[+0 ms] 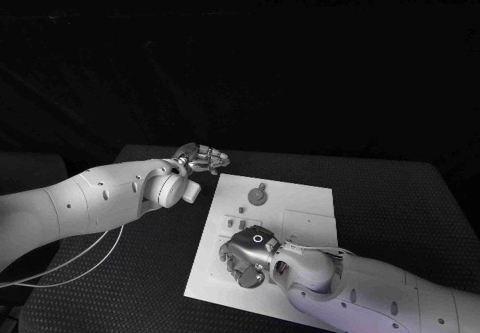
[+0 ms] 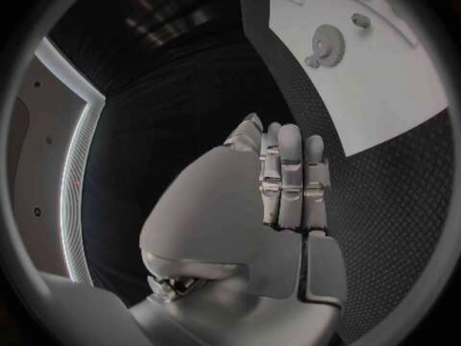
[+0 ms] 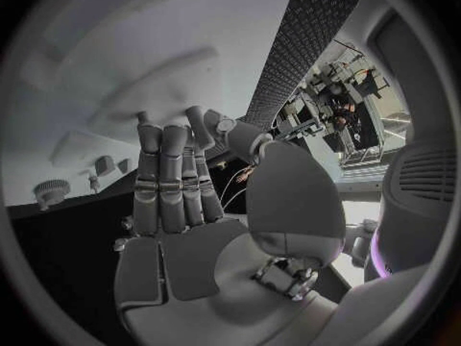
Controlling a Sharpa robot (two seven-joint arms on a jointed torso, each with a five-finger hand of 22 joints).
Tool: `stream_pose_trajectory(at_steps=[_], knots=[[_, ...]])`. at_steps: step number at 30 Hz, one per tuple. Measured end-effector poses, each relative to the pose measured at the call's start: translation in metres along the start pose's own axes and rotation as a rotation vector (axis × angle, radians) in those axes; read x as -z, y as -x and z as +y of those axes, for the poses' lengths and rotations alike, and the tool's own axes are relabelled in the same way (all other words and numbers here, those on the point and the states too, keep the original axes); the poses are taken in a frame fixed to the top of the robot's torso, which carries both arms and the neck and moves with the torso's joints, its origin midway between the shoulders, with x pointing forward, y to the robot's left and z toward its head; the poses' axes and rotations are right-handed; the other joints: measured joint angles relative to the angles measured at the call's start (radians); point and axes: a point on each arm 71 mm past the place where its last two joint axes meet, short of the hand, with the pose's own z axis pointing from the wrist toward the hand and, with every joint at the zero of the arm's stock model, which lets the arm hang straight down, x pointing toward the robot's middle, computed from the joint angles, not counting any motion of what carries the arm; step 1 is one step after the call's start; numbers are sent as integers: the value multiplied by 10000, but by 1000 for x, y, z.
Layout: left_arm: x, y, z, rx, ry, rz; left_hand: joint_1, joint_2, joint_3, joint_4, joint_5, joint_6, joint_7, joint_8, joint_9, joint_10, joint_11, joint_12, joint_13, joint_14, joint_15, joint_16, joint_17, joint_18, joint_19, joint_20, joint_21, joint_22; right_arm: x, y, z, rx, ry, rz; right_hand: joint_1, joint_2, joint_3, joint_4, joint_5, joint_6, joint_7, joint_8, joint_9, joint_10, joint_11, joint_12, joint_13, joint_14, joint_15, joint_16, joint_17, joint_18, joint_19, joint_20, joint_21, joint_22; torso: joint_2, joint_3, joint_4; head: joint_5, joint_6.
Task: Assemble the parts on the task board
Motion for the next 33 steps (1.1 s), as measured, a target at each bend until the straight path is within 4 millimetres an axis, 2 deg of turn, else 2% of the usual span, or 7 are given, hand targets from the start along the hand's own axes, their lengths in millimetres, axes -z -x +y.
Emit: stream_pose_trajectory(at_steps=[3,6,18,21,27,30,33], knots=[[0,0,0,0,5,-5,0,0,0,0,0,0,0,0,0,0,0,-38,-9,0,0,0,0,0,39,34,0,8,0,0,0,-91,24,-52,-79,-101,-391,-146,1,-440,224,-240,-144,-663,218,-19,-293,-424,273,1,-27,-2,-420,147,-55,16,0,-5,1,-10,3],[0,0,0,0,8,-2,0,0,0,0,0,0,0,0,0,26,26,-40,-9,0,0,0,0,0,39,34,0,8,0,1,0,-153,34,-109,-79,-101,-540,-182,3,-579,295,-266,-213,-970,390,-19,-498,-713,424,128,-100,-5,-670,240,-129,15,0,-5,8,-21,8],[0,1,0,-1,25,-15,0,0,0,0,0,0,0,0,0,26,26,-40,-8,1,0,0,-1,0,39,35,0,15,12,0,-9,-368,-192,-296,-79,-100,-579,-144,4,-635,349,-266,-253,-1056,442,-19,-774,-853,426,495,-216,-6,-741,282,-6,-38,4,-5,14,-23,10],[0,2,1,-2,32,-24,0,0,0,0,0,0,0,0,0,26,26,-40,-8,1,1,0,-1,0,39,35,0,15,18,3,-16,-486,-376,-321,-79,-100,-620,-103,4,-698,255,-266,-253,-1142,458,-19,-867,-906,479,611,-273,-6,-775,317,56,-32,4,-3,13,-32,30],[0,5,2,-21,55,-114,0,0,0,0,0,0,0,0,0,26,26,-40,-8,1,1,0,-1,0,38,35,0,25,38,48,-43,-1160,-952,-994,-339,-134,-823,150,57,-695,131,-255,-278,-1105,425,57,-994,-901,474,891,-398,-6,-761,331,237,-32,-1,6,-4,-122,133],[0,7,2,-29,66,-154,0,0,0,0,0,0,0,0,0,26,26,-40,-8,1,1,0,-1,0,38,35,0,31,54,71,-56,-1523,-1206,-1186,-795,12,-870,679,411,-564,224,-173,-278,-579,216,364,-942,-768,302,1058,-492,-6,-566,291,374,-33,-12,11,-10,-183,204],[-1,9,3,-44,80,-219,0,0,0,0,0,0,0,0,0,89,13,-40,-8,15,15,0,-1,0,38,35,0,37,71,91,-75,-2025,-1691,-1368,-818,35,-994,856,283,-476,223,-90,-278,-173,68,654,-840,-679,141,1196,-598,-8,-411,173,474,-35,-21,18,-27,-276,286]])
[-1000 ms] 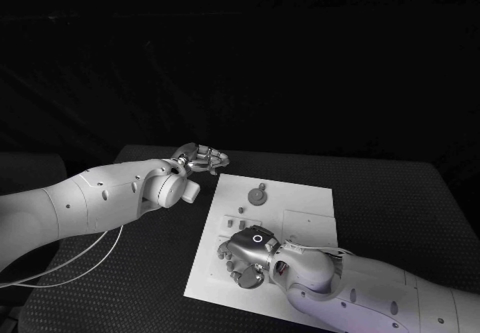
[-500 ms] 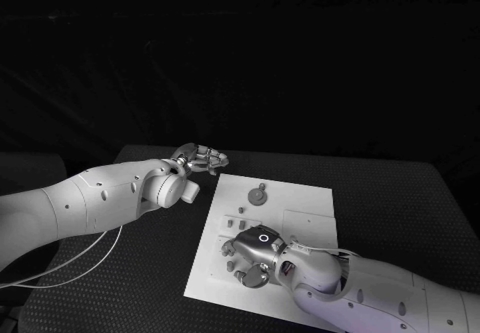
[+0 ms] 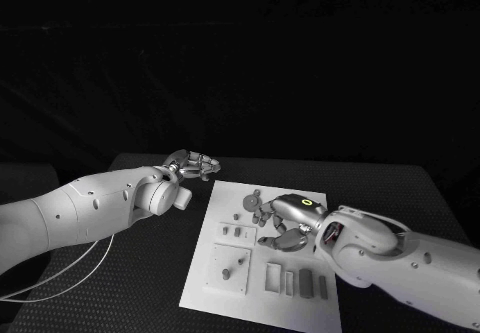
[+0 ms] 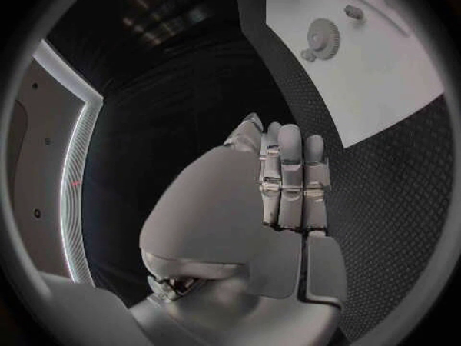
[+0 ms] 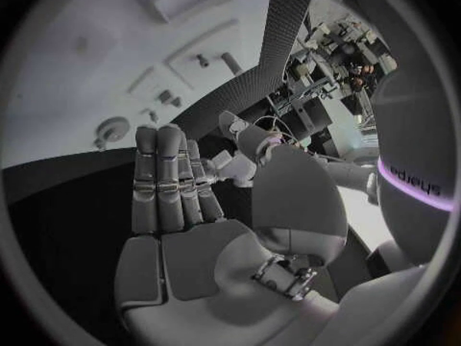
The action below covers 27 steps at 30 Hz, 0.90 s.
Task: Assemble the parts on the task board
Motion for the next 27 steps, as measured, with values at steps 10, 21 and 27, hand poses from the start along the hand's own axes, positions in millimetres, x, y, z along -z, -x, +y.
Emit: stream_pose_trajectory(at_steps=[10,21,27], knots=[[-5,-5,-1,-25,-15,25,-41,-40,0,0,0,0,0,0,0,11,10,0,0,1,1,0,-15,0,0,0,0,11,34,37,-58,-907,-2722,1088,-320,315,-820,346,-310,707,-596,435,216,2071,-864,3454,2303,1002,-909,1491,240,232,1116,-506,1057,0,-81,33,-131,-298,174],[-6,-4,1,-46,23,16,-76,-5,0,0,0,0,0,0,0,10,9,0,1,1,1,0,-14,0,-1,0,0,10,82,4,-89,-3649,-5785,3567,-1268,160,-565,1836,-347,657,-818,497,781,171,-1041,8983,7291,1058,-1059,3869,2098,-3,1361,-1121,3329,1,-135,64,-225,-449,48],[-6,-6,2,-43,47,48,-75,-5,0,0,0,0,0,0,0,10,9,0,1,1,1,0,-14,0,-1,0,0,19,103,-14,-91,-4474,-6687,4666,-1499,288,-418,2139,-347,806,-953,603,1030,102,-1118,9700,7913,1153,-1153,4192,2429,-12,1337,-1239,3657,1,-144,53,-225,-612,-134]])
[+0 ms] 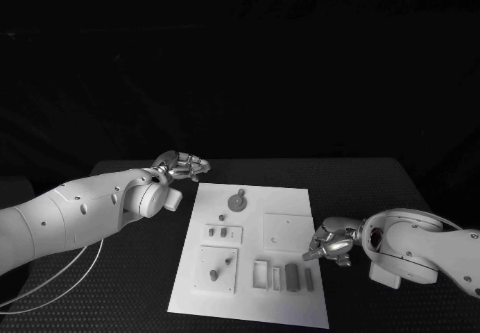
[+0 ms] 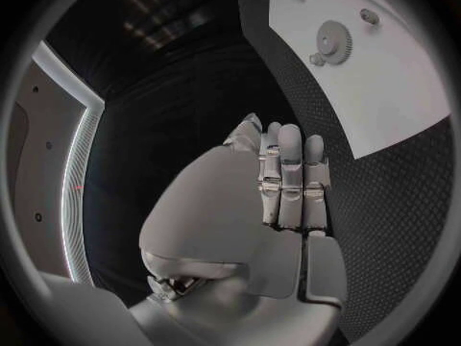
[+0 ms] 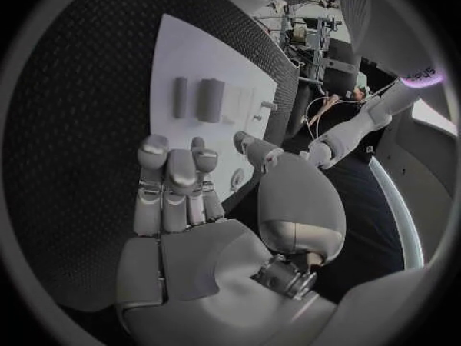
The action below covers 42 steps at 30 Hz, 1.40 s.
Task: Assemble the parts on the task board
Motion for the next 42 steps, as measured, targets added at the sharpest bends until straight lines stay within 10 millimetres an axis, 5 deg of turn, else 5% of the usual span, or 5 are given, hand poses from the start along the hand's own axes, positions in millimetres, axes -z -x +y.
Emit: stream_pose_trajectory(at_steps=[10,19,42], knots=[[-1,-3,7,5,117,38,1,0,0,0,0,0,0,0,0,0,-1,0,0,0,0,0,0,-1,0,0,0,9,-5,-29,5,-189,-321,1102,-317,317,126,209,1,81,-74,55,105,-12,-48,88,184,53,-51,179,200,-135,17,-90,200,0,-81,-20,-57,-216,-352],[-1,-6,8,16,149,130,-38,39,0,0,0,0,0,0,0,-1,-1,0,-8,0,0,0,1,1,0,0,0,8,-16,-45,9,-244,-460,1323,-541,249,244,328,1,81,-73,-70,55,5,-64,88,222,91,-14,270,268,-138,18,-90,316,-1,-159,-50,-90,-311,-524],[0,-6,9,22,167,170,-69,7,0,0,0,0,0,0,0,-1,-1,0,-7,1,1,0,1,0,-1,0,0,15,-38,-55,16,53,-593,892,-868,25,311,450,2,44,-35,-166,22,10,-65,86,259,92,-13,273,258,-152,-19,-123,398,-2,-163,-69,-81,-185,-483]])
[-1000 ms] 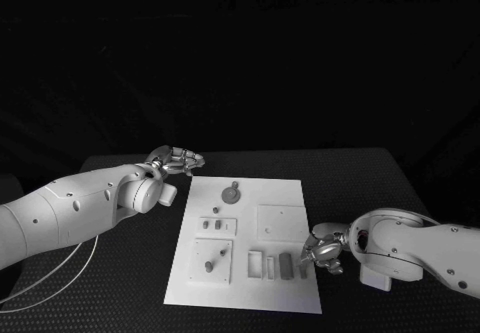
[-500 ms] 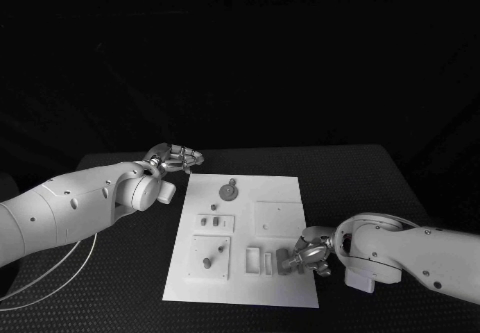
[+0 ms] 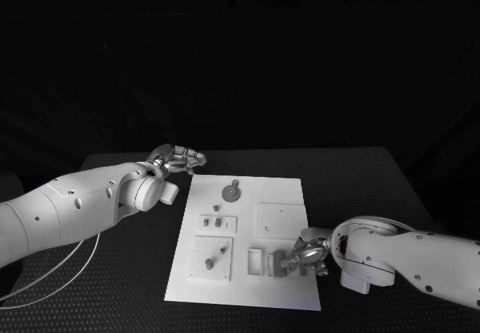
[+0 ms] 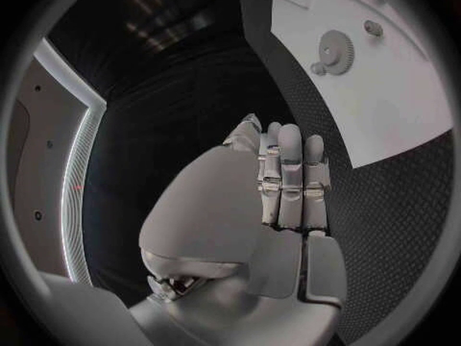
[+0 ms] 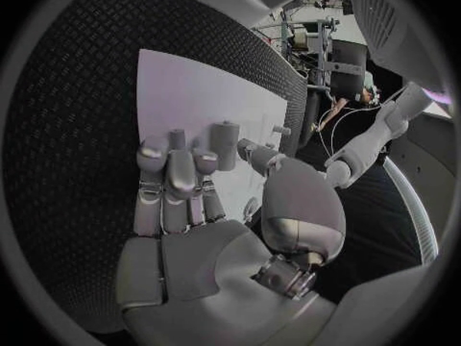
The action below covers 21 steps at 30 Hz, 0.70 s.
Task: Assemble the parts on the task board
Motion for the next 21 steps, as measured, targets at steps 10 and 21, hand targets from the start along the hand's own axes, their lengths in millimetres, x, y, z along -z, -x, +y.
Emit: stream_pose_trajectory(at_steps=[10,21], knots=[[1,0,0,4,7,9,-48,29,0,0,0,0,0,0,0,0,0,0,-8,0,0,0,0,0,0,0,-40,8,-7,-4,8,388,152,-278,-95,-95,0,0,0,105,65,-159,1,6,59,-1,17,-1,6,0,-13,-3,-2,5,70,-1,-14,-67,69,-42,0],[1,0,0,9,8,29,-48,29,0,0,0,0,0,0,0,0,0,0,-7,0,0,0,0,0,0,0,-40,8,-13,-7,16,512,284,-345,-316,-317,-224,189,1,123,127,-89,20,5,61,-2,50,-2,7,-47,-7,-11,-10,13,73,-1,-16,-86,82,-40,29]])
